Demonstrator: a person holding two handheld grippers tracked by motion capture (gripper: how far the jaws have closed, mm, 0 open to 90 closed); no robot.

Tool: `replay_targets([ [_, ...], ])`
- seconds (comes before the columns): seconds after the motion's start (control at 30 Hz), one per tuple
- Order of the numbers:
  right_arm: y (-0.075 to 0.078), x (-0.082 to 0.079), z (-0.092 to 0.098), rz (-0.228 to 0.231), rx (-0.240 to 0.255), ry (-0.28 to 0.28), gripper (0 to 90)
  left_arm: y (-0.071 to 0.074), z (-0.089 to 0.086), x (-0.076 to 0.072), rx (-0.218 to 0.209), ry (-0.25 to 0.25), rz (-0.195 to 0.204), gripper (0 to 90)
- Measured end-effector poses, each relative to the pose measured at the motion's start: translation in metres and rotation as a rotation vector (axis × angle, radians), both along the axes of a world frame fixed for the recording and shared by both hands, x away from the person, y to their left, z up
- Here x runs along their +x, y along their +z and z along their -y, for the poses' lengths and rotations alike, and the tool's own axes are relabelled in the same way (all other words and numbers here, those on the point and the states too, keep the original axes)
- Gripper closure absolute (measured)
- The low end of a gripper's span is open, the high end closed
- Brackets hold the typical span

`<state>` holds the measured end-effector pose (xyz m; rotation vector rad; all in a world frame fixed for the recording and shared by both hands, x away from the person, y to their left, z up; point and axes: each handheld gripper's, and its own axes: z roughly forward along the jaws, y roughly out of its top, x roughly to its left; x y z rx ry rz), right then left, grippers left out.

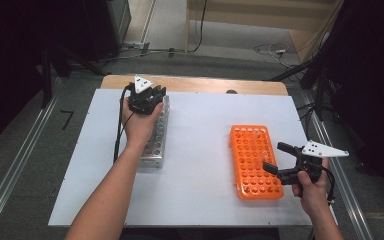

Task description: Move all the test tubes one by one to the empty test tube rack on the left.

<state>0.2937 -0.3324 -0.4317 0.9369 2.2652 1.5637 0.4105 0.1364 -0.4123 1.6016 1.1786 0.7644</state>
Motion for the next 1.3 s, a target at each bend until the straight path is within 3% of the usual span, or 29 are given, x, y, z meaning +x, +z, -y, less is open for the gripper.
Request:
replay_targets([
  [0.43, 0.0, 0.0, 0.001, -0.004, 0.004, -0.004, 0.0, -0.014, 0.0, 0.001, 0.008, 0.006, -0.061, 75.9],
  [0.73, -0.001, 0.001, 0.001, -0.001, 0.003, -0.004, 0.0, -0.019, 0.003, 0.003, 0.046, -0.001, -0.14, 75.3],
  [0.9, -0.001, 0.001, 0.001, 0.001, 0.002, -0.003, 0.0, -0.02, 0.003, 0.004, 0.034, -0.018, -0.188, 73.4],
  [1.03, -0.002, 0.001, 0.001, -0.003, -0.003, -0.004, 0.0, -0.019, 0.003, 0.003, 0.052, -0.017, -0.194, 66.0],
  [1.3, -0.004, 0.002, 0.0, -0.002, -0.015, -0.007, 0.9, -0.009, 0.005, -0.009, 0.009, -0.037, -0.156, 36.0],
])
